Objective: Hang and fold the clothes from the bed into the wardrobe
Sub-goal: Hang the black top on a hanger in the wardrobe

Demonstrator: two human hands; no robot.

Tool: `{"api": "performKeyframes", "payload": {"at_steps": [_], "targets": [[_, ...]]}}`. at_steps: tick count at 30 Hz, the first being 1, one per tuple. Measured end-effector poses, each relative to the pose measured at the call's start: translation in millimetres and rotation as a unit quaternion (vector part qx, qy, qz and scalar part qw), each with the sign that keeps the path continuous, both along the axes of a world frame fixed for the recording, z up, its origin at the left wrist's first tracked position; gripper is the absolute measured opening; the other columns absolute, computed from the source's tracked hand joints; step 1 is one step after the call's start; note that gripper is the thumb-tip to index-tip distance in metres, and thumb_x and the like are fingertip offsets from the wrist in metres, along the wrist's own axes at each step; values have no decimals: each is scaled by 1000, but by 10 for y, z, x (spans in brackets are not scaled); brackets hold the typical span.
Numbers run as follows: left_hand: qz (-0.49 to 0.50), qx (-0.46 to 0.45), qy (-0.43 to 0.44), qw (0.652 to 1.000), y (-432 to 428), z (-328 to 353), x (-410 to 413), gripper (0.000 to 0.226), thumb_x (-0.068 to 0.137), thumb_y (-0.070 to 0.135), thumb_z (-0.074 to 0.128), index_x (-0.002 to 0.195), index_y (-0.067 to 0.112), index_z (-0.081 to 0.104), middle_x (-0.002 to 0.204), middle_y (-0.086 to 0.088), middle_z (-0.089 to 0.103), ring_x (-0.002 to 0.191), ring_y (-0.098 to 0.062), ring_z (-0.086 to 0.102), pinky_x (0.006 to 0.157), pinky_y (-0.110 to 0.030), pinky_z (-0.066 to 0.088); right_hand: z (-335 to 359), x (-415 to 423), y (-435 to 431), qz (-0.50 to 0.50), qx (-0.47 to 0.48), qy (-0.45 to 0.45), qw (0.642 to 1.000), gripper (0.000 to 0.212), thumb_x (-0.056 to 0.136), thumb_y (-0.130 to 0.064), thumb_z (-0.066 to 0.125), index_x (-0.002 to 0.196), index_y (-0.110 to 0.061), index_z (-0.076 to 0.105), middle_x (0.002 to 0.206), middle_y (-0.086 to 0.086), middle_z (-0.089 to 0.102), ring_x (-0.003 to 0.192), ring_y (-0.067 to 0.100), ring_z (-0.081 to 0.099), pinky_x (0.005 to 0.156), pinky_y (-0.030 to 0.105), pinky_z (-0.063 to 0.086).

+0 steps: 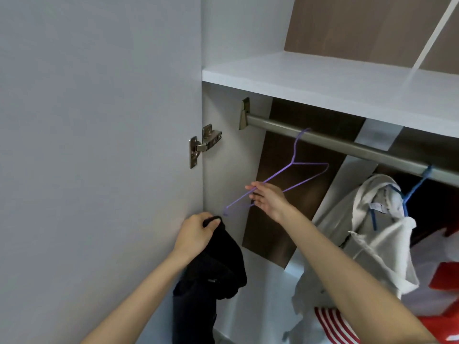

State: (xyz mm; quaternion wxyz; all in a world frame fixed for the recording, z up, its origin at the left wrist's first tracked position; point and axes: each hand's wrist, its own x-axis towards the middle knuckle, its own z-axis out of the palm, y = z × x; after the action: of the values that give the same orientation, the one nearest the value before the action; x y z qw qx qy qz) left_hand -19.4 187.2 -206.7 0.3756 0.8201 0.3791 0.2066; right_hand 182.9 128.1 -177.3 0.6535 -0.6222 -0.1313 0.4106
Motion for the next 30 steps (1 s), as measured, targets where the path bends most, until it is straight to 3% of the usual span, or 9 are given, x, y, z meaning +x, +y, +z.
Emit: {"api": "performKeyframes", "payload": {"at_steps": [5,9,14,19,22,25,30], "targets": [[36,2,-13,999,20,15,181,18,95,23,58,95,10,70,90,-9,71,89,-25,64,71,-26,39,11,36,-31,42,26,18,999,16,101,-9,45,90,-9,56,91,7,67,78,16,63,73,23,47],[63,-10,-14,998,74,-24,256,19,96,23,57,96,8,68,92,-11,70,92,-28,63,72,-28,39,43,115,-105,15,36,26,999,16,100,-6,45,90,-6,56,88,10,66,77,18,64,68,22,52],[77,-47,-43,995,139,23,433,15,94,22,59,85,13,67,73,1,61,79,-21,58,66,-25,34,25,128,-186,45,43,27,998,13,99,-5,48,93,-4,60,90,12,69,76,18,68,68,22,56],[63,-156,-129,977,224,247,741,19,93,17,62,75,13,64,65,1,61,66,-16,57,64,-26,43,0,184,-290,81,52,60,994,13,97,-7,52,97,-3,65,88,8,73,81,17,71,70,22,59],[54,-212,-159,963,253,406,963,24,93,17,61,70,15,63,54,5,60,52,-10,57,51,-17,45,-5,234,-320,80,50,92,991,14,95,-6,56,92,-4,69,77,8,68,73,16,72,67,23,59],[51,-267,-179,945,217,439,1152,25,95,14,59,70,13,62,54,2,60,43,-5,56,44,-14,42,-13,283,-343,102,-4,18,995,14,95,-16,59,92,-13,72,80,2,68,76,13,70,71,22,55],[62,-368,-170,912,134,254,1257,14,96,15,57,90,5,65,77,-11,66,67,-21,62,63,-25,50,4,348,-400,118,-60,-93,987,17,95,-28,58,93,-25,74,82,-11,72,73,3,57,72,23,37]]}}
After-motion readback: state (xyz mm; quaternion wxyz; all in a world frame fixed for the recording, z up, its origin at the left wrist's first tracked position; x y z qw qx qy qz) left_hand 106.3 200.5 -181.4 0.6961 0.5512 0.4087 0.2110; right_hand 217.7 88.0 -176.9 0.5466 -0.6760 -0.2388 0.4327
